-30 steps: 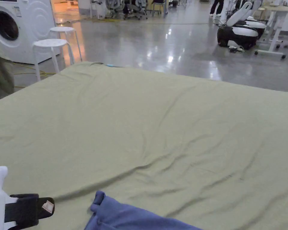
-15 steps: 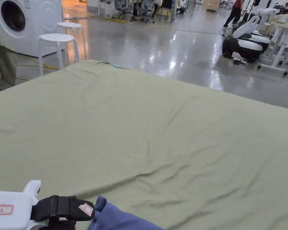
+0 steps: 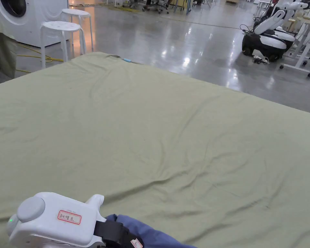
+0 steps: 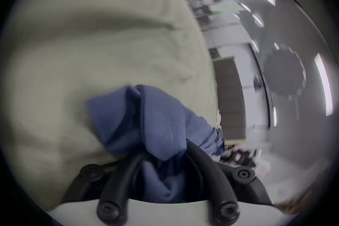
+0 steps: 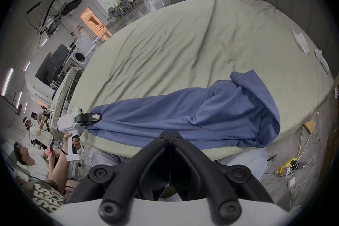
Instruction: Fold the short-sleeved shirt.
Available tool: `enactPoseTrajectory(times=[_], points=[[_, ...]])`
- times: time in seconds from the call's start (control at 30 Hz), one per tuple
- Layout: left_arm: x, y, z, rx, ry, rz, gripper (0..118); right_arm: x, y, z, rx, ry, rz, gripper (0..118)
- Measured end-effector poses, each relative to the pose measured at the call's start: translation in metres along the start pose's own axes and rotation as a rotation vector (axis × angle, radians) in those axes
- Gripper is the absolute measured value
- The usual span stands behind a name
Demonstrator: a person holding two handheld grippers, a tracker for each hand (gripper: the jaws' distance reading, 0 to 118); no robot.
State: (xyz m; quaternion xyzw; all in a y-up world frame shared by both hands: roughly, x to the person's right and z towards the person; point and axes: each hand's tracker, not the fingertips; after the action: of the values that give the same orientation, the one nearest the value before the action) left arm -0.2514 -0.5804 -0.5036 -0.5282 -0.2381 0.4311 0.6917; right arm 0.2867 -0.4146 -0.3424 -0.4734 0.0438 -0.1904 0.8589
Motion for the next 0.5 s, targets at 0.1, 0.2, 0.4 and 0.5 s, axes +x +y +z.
enactPoseTrajectory(times=[0.1, 0.2, 0.4, 0.5], points=[[-0.017, -0.008, 0.007, 0.071, -0.169, 0.131, 13, -0.001, 0.0, 0.004, 0.003, 0.007, -0.01, 2], [-0.014, -0.016, 0.013, 0.063, -0.206, 0.128, 13, 0.002, 0.002, 0.013, 0.023, 0.025, -0.044, 2], [0.003, -0.017, 0.013, 0.114, -0.584, 0.268, 13, 0.001, 0.003, 0.028, 0.076, 0.045, -0.108, 2], [0.019, -0.01, 0.032, 0.157, -0.565, 0.151, 13, 0.001, 0.001, 0.033, 0.086, 0.037, -0.119, 3]])
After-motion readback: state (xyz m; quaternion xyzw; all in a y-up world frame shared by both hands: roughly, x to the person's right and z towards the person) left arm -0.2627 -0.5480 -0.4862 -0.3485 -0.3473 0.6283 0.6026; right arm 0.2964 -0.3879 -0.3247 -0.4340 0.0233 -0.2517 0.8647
